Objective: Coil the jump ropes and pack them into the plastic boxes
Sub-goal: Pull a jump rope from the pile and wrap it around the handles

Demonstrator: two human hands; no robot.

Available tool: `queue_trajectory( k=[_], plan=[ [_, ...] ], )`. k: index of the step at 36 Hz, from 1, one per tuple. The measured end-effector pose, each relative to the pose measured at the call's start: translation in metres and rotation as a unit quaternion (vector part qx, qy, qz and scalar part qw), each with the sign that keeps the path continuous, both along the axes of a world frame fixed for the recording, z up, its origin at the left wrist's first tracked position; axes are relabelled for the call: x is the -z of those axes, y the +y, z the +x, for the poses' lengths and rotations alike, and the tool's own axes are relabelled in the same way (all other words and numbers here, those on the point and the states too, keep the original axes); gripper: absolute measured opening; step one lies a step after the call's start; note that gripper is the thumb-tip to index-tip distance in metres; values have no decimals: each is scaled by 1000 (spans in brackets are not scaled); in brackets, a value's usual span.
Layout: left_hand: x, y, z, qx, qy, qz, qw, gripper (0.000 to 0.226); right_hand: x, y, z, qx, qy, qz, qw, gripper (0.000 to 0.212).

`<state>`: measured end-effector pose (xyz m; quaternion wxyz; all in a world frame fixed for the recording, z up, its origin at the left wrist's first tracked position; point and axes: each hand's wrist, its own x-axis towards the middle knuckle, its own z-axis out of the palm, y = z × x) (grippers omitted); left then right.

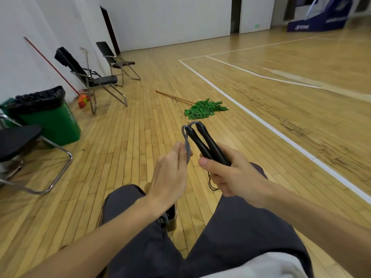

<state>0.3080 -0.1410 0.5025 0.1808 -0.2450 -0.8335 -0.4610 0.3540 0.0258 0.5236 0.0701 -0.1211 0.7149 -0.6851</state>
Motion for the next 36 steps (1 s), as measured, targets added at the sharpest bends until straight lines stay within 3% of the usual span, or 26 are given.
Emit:
queue_trajectory(
  k=[5,9,13,15,19,22,25,27,29,33,36],
  plan=[
    [14,0,3,-20,61,-46,997,32,3,-4,-7,73,-63,-31,995,18],
    [18,-5,4,-8,90,-179,980,35,13,-4,-12,100,-91,2,991,24],
    [4,-16,-2,14,189,-348,918,14,23,4,-16,82,-86,101,988,15],
    [-7,-23,-4,66,226,-422,876,34,25,11,-18,44,-60,198,977,8],
    [-35,-25,-4,193,347,-495,773,33,17,12,-15,-107,-99,381,913,16],
    [-48,-16,-1,263,363,-501,740,32,4,6,-9,-199,-80,469,856,21],
    [-65,-13,1,311,281,-485,767,16,-9,7,-2,-238,-26,481,843,21],
    [-77,-12,0,321,137,-464,814,26,-16,10,4,-251,13,467,848,23],
    [-86,-11,-1,348,-16,-409,843,18,-20,9,10,-261,57,466,843,27],
    [-94,-10,-5,405,-193,-291,845,18,-30,3,21,-255,148,477,828,32],
    [-92,-16,-8,426,-292,-155,842,25,-40,4,24,-210,210,424,855,27]
  ],
)
